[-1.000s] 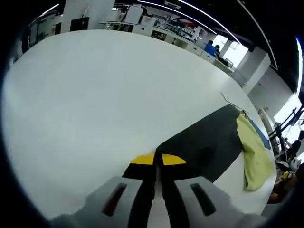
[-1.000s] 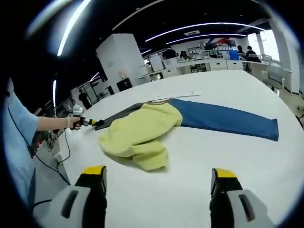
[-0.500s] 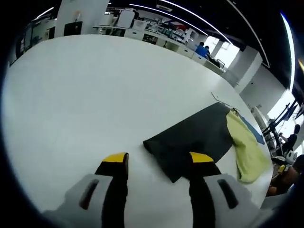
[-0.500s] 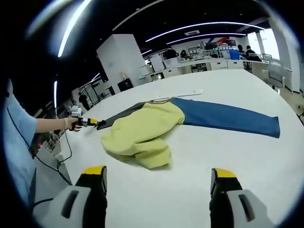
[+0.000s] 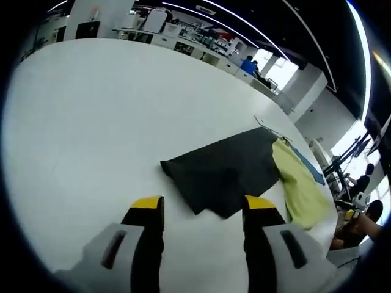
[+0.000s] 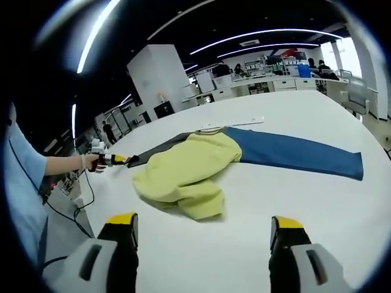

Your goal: Fold the garment on the visible template until the final outline fits inside the template.

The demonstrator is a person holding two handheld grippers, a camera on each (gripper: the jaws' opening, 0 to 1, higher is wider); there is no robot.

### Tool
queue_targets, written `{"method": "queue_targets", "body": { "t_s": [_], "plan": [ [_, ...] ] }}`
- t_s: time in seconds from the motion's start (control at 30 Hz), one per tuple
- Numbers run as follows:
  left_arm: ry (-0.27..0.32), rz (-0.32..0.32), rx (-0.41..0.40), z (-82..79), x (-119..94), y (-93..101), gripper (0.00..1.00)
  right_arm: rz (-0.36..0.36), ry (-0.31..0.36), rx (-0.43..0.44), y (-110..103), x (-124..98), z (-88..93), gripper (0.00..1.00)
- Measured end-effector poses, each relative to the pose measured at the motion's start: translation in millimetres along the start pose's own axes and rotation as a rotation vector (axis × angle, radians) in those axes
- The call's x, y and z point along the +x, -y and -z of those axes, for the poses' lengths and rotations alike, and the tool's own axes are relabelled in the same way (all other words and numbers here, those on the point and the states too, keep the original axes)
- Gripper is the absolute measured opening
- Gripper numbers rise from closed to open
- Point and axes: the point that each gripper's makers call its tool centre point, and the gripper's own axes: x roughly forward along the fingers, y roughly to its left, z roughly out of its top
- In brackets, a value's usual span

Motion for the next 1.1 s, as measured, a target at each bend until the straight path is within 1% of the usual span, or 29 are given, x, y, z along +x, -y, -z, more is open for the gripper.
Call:
{"method": "queue_targets", "body": {
  "t_s": [0.1, 0.3, 0.47, 0.5, 0.63, 0.67, 0.73, 0.8, 1.0, 1.07, 1.1],
  "plan": [
    [0.002, -0.004, 0.008, 1.7, 1, -0.1, 0.43, 0.000, 0.002, 0.001, 0, -1, -0.8, 0.90],
    [0.030, -0.016, -0.047, -0.2, 5, -5.1, 0.31, 0.003, -0.003, -0.001, 2, -3, -1.2, 0.89],
    [0.060, -0.018, -0.090, -2.8, 9, -6.0, 0.24, 0.014, -0.003, 0.001, 5, -8, -1.0, 0.89],
    [0.064, -0.022, -0.097, -2.6, 9, -6.7, 0.22, 0.015, -0.003, 0.003, 5, -8, -0.7, 0.89],
    [0.092, -0.033, -0.139, -4.4, 12, -9.8, 0.07, 0.017, -0.004, 0.010, 4, -8, 1.4, 0.89],
    [0.098, -0.033, -0.143, -4.7, 12, -9.8, 0.05, 0.016, -0.003, 0.011, 4, -8, 1.8, 0.89],
    [0.107, -0.039, -0.156, -4.6, 12, -10.6, 0.03, 0.011, -0.003, 0.015, 2, -8, 2.7, 0.89],
    [0.098, -0.036, -0.164, -2.0, 13, -8.8, 0.00, 0.010, -0.009, 0.012, 1, -8, 4.7, 0.89],
    [0.086, -0.029, -0.167, 1.4, 6, -5.2, 0.00, 0.005, -0.005, 0.012, -1, -7, 3.2, 0.89],
    [0.071, -0.014, -0.152, 4.5, 2, -2.6, 0.00, 0.004, -0.003, 0.011, -2, -7, 1.9, 0.89],
    [0.067, -0.017, -0.141, 5.9, -1, -3.0, 0.00, 0.004, -0.002, 0.012, -2, -7, 1.5, 0.89]
  ]
}}
